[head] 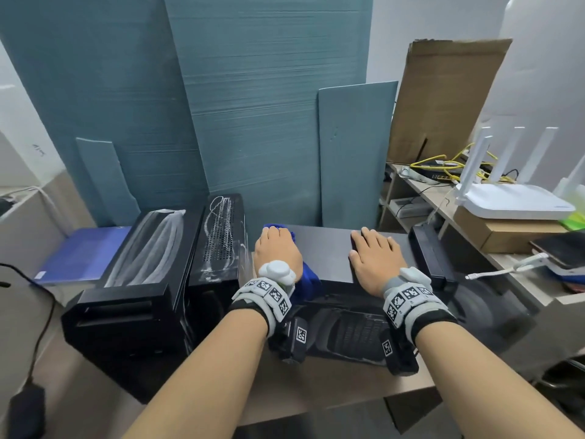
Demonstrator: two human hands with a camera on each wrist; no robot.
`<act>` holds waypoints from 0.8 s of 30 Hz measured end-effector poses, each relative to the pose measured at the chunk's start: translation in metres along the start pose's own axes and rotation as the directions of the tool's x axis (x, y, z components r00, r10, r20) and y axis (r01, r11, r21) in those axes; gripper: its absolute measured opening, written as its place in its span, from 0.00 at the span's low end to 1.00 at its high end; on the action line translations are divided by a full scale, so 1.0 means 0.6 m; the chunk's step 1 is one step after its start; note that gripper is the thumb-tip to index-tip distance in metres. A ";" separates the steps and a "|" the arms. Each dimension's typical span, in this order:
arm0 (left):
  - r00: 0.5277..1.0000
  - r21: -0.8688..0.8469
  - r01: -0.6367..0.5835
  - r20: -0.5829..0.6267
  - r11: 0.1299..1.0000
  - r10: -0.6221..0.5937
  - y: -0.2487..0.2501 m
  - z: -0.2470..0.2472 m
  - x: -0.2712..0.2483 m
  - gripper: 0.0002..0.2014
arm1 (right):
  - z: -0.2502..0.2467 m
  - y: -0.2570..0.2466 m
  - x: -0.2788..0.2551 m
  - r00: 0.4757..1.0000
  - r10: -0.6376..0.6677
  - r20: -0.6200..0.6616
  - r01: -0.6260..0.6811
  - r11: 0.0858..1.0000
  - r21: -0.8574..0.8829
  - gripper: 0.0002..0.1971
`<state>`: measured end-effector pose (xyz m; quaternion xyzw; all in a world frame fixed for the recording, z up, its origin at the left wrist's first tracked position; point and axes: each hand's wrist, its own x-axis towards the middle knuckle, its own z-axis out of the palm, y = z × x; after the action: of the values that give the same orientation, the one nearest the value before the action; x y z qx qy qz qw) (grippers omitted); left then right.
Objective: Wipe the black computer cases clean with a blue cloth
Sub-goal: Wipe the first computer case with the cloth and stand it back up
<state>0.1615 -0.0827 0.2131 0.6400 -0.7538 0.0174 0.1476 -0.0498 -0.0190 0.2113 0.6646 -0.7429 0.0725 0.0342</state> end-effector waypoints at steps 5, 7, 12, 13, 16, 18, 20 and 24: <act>0.997 -0.117 -0.024 0.065 0.993 0.031 -0.007 -0.005 0.043 0.14 | -0.005 -0.001 -0.001 1.000 -0.008 0.001 0.008 1.000 0.007 0.25; 0.994 -0.169 -0.091 0.043 0.981 0.099 0.007 0.003 0.024 0.11 | -0.005 -0.002 -0.004 1.000 -0.001 -0.001 0.001 1.000 0.007 0.24; 0.942 -0.097 -0.332 0.007 0.938 0.334 -0.001 0.005 0.014 0.10 | -0.008 0.002 -0.004 1.000 -0.015 -0.001 0.015 0.999 0.030 0.24; 0.945 -0.030 -0.326 0.013 0.945 0.326 -0.005 0.001 0.024 0.11 | -0.008 0.002 -0.005 1.000 -0.018 0.003 0.018 0.999 0.030 0.24; 0.976 0.019 -0.212 0.049 0.977 0.211 -0.006 -0.001 0.052 0.13 | -0.009 0.000 -0.008 1.000 -0.014 0.010 0.014 0.999 0.037 0.25; 0.983 -0.013 -0.179 0.036 0.984 0.180 0.001 0.002 0.062 0.13 | -0.011 -0.002 -0.008 1.000 -0.016 0.004 0.016 0.999 0.031 0.25; 0.966 -0.082 -0.243 0.076 0.967 0.249 0.018 0.004 0.059 0.14 | -0.015 -0.003 -0.008 1.000 -0.010 -0.016 0.010 1.000 0.025 0.23; 0.869 -0.240 -0.467 0.054 0.851 0.492 0.038 -0.002 0.006 0.17 | -0.019 -0.004 -0.008 0.999 -0.009 -0.046 0.011 0.999 0.035 0.21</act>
<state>0.1392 -0.0818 0.2187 0.4110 -0.8941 -0.0658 0.1653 -0.0475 -0.0127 0.2222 0.6670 -0.7372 0.1004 0.0398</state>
